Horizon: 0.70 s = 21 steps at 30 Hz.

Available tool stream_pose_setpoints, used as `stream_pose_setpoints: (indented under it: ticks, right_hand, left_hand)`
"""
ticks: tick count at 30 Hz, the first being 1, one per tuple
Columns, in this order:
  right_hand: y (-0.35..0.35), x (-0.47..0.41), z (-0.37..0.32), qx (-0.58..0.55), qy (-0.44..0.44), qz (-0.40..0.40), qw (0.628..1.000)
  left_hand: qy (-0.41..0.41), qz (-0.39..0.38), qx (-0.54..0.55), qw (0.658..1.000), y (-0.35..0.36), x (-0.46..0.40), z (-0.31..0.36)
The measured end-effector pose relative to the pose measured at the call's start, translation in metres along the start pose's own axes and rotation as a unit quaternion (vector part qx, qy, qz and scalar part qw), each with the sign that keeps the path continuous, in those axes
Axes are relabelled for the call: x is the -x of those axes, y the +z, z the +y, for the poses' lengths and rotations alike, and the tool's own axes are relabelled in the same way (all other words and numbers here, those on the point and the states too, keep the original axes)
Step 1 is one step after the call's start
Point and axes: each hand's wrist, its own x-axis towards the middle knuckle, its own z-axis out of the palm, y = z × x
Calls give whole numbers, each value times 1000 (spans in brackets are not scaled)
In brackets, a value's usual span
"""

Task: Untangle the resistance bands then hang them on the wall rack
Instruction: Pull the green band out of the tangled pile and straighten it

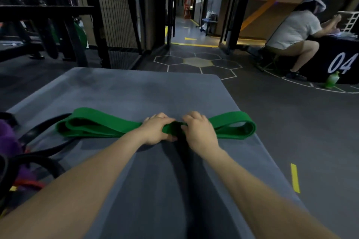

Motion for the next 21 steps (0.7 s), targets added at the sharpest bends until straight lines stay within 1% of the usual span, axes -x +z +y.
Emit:
stream_pose_setpoints:
  ticks: [1,3,5,8,10,12,15,17,21]
  right_hand:
    - [10,3,-2,-14,37,-14,999]
    - [22,10,1,-43,71,5,997]
    - [27,12,2,-74,74,32,994]
    - [26,11,0,-85,74,35,993]
    - [27,12,-1,-82,71,40,993]
    - [29,14,-2,-75,61,55,994]
    - [29,17,-2,-44,46,62,996]
    - [29,18,-3,-13,36,59,998]
    - [27,18,-4,26,18,57,998]
  left_hand:
    - [2,0,-3,1000,0,0,0]
    - [6,3,-8,1000,1,-2,0]
    - [10,10,-15,1000,1,-1,1]
    - [24,31,-25,999,-4,10,1]
    - [43,64,-93,993,-10,28,-6]
    - [50,107,-192,974,-16,47,-24]
    - [22,158,-308,938,-28,80,-58]
    - [3,199,-351,915,-35,95,-81]
    - [-44,118,-330,935,-31,102,-98]
